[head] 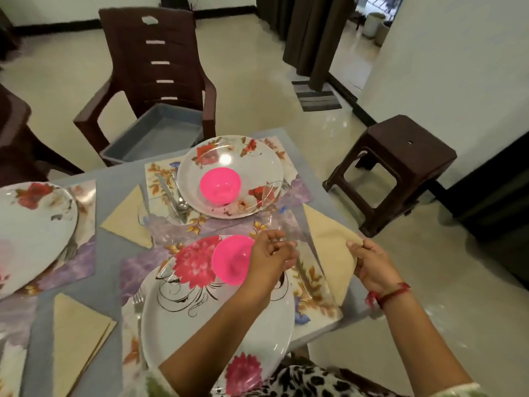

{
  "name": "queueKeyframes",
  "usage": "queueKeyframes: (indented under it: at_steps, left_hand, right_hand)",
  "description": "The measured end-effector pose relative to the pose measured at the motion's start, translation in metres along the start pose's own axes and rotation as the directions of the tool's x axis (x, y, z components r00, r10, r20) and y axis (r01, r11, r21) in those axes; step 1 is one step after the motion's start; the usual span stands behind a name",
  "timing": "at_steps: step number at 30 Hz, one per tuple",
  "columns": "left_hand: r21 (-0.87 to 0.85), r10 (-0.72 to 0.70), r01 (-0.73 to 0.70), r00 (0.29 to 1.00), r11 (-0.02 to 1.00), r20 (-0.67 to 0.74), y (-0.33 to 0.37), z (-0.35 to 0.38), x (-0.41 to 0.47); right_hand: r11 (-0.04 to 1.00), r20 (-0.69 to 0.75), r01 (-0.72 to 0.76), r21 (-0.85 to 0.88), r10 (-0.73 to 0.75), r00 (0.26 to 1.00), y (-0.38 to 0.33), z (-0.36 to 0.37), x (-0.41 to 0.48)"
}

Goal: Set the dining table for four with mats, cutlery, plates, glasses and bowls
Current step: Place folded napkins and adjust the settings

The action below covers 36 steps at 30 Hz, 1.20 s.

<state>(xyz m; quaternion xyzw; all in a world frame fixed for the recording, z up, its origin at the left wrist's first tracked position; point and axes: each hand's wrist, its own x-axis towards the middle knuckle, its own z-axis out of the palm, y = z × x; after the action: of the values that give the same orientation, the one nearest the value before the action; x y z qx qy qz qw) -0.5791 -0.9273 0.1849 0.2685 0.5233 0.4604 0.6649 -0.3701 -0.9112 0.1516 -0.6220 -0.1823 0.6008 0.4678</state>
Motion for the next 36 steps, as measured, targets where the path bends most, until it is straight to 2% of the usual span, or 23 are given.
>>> queueKeyframes:
  at_steps: [2, 5, 12, 16, 20, 22, 26, 30, 36]
  left_hand:
    - [0.022, 0.003, -0.003, 1.000, 1.000, -0.027, -0.004, 0.009, 0.005]
    - [0.037, 0.002, 0.003, 0.990, 0.999, -0.141, -0.012, 0.033, 0.014]
    - [0.025, 0.050, -0.045, 0.962, 0.999, -0.269, -0.015, 0.066, 0.023]
    - [-0.002, 0.079, -0.085, 0.933, 0.996, -0.351, -0.016, 0.067, 0.022]
    - [-0.018, 0.068, -0.082, 0.917, 0.996, -0.394, -0.017, 0.067, 0.022]
    - [-0.022, 0.072, -0.088, 0.913, 0.996, -0.401, -0.018, 0.068, 0.022]
    - [-0.013, 0.093, -0.108, 0.903, 0.994, -0.419, -0.022, 0.069, 0.019]
    - [-0.013, 0.100, -0.118, 0.890, 0.993, -0.446, -0.024, 0.069, 0.016]
    - [0.002, 0.157, -0.187, 0.816, 0.982, -0.557, -0.021, 0.062, 0.005]
  right_hand:
    - [0.999, -0.035, -0.022, -0.033, 0.021, 0.999, -0.002, -0.011, 0.020]
    - [0.990, -0.063, -0.052, -0.134, 0.044, 0.997, -0.009, -0.023, 0.057]
    - [0.933, 0.001, -0.097, -0.346, 0.104, 0.995, -0.003, -0.030, 0.114]
    - [0.875, 0.001, -0.033, -0.483, 0.038, 0.999, -0.002, -0.027, 0.119]
    - [0.753, -0.007, 0.080, -0.653, -0.111, 0.994, -0.019, -0.028, 0.114]
    - [0.709, 0.025, 0.110, -0.697, -0.130, 0.991, -0.022, -0.032, 0.119]
    - [0.680, 0.086, 0.135, -0.721, -0.105, 0.991, -0.021, -0.036, 0.126]
    - [0.620, 0.142, 0.218, -0.754, -0.171, 0.975, -0.023, -0.038, 0.121]
    - [0.790, 0.184, 0.293, -0.539, -0.229, 0.956, -0.039, -0.023, 0.103]
